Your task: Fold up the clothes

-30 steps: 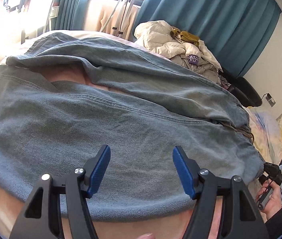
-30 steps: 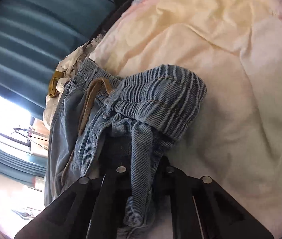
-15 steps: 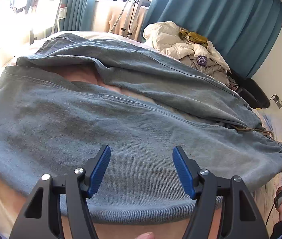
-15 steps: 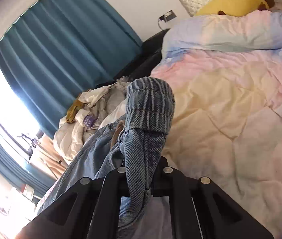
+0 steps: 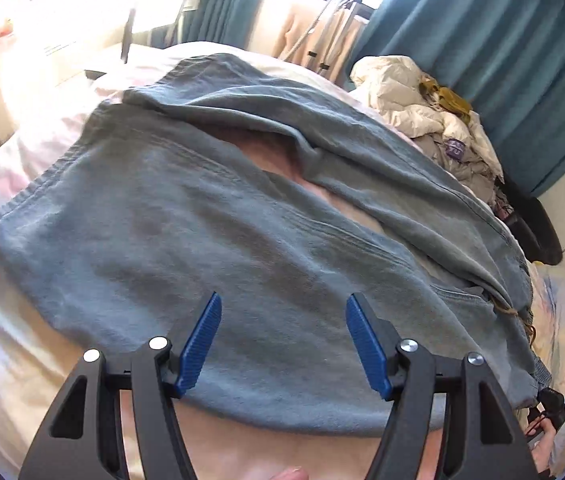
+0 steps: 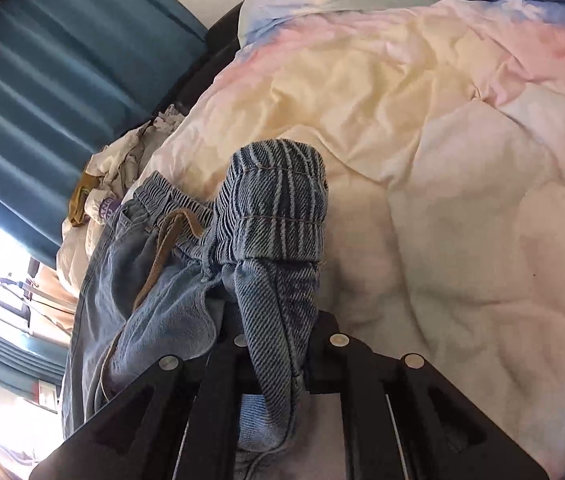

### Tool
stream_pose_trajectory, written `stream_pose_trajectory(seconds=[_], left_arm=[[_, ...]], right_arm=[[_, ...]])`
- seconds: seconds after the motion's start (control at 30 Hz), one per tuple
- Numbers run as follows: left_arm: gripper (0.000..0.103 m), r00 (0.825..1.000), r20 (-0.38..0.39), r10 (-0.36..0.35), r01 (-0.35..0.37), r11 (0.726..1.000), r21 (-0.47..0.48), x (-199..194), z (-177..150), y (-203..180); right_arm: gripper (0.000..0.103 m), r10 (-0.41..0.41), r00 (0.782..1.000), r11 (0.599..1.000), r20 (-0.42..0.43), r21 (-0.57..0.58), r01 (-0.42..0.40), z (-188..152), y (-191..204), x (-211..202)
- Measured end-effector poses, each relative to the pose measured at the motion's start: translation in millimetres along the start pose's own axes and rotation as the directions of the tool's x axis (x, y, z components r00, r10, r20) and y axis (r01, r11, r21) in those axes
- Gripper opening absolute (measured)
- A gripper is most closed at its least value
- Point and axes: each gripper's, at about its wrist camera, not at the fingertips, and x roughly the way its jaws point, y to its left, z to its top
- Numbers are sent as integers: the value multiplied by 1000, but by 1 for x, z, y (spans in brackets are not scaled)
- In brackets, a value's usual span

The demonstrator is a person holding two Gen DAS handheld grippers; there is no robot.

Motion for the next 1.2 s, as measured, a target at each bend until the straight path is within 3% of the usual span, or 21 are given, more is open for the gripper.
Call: stream_pose_trajectory(seconds=[0.03, 0.13, 0.23, 0.37, 0.5, 0.57, 0.63, 0.77, 0.9, 1.07, 1.2], left_arm=[[67, 999, -28, 21, -22, 999, -32, -3, 4, 14], [66, 998, -62, -21, 10, 985, -172, -11, 4, 62], [66, 994, -83, -77, 47, 948, -314, -18, 3, 110], [66, 989, -58, -138, 93, 869, -486, -18, -1, 165], [66, 963, -80, -256, 152, 766, -624, 6, -12, 196], [66, 951, -80, -299, 173, 728, -664, 15, -16, 202], [66, 948, -69, -310, 184, 716, -674, 18, -15, 205], [66, 947, -48, -316, 193, 685, -703, 26, -11, 213], [66, 935, -1, -355, 246, 652, -717, 32, -7, 217], [64, 931, 13, -366, 272, 667, -694, 41, 8, 209], [55, 933, 32, -358, 292, 703, -649, 40, 19, 200]], right_arm=[[10, -1, 1000, 1000, -13, -4, 1, -2, 0, -3], [11, -4, 999, 1000, -52, -15, 4, -8, -2, -10], [11, -1, 996, 1000, -89, 23, 3, -13, -12, -17], [11, 16, 993, 996, -120, 86, -6, -19, -24, -27], [11, 1, 991, 996, -132, 90, 11, -26, -25, -34], [11, -11, 990, 997, -137, 79, 22, -29, -24, -35], [13, -17, 990, 997, -141, 76, 28, -30, -24, -35], [28, -11, 988, 994, -153, 105, 27, -32, -30, -34], [32, 23, 986, 987, -163, 158, 3, -34, -37, -29], [35, 73, 985, 980, -159, 193, -42, -34, -36, -22], [35, 106, 983, 974, -149, 212, -73, -32, -35, -16]])
